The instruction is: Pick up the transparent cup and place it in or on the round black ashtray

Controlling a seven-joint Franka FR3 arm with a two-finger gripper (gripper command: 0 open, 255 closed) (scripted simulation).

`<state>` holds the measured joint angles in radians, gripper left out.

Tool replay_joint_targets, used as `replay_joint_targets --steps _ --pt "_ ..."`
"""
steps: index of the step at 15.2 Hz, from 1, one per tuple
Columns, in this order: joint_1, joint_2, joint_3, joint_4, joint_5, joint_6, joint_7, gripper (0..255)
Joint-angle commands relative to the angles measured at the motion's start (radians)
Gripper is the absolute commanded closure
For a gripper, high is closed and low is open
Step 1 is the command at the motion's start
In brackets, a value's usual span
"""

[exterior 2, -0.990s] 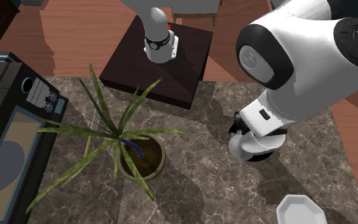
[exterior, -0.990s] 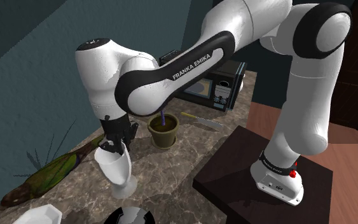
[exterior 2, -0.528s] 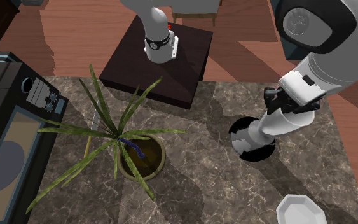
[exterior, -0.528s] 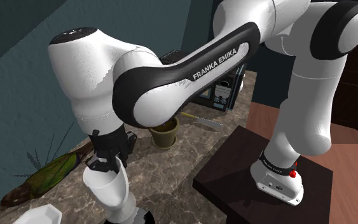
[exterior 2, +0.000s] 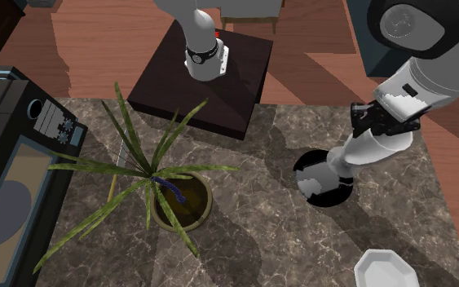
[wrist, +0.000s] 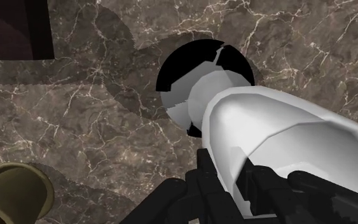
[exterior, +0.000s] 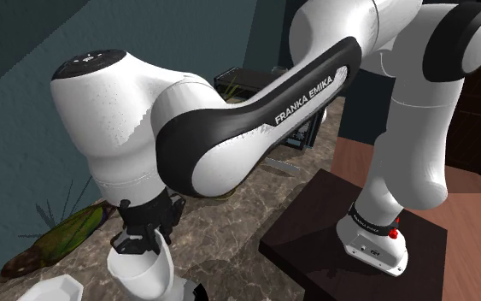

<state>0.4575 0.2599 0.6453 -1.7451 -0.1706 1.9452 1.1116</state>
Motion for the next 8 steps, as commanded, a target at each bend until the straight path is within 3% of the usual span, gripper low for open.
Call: replay_joint_targets --steps 1,8 --pt "0.002 0.008 -0.002 -0.015 -0.007 0.023 0.006 255" --pt "0.008 0.041 -0.012 -0.072 -0.033 0.106 0.023 255"
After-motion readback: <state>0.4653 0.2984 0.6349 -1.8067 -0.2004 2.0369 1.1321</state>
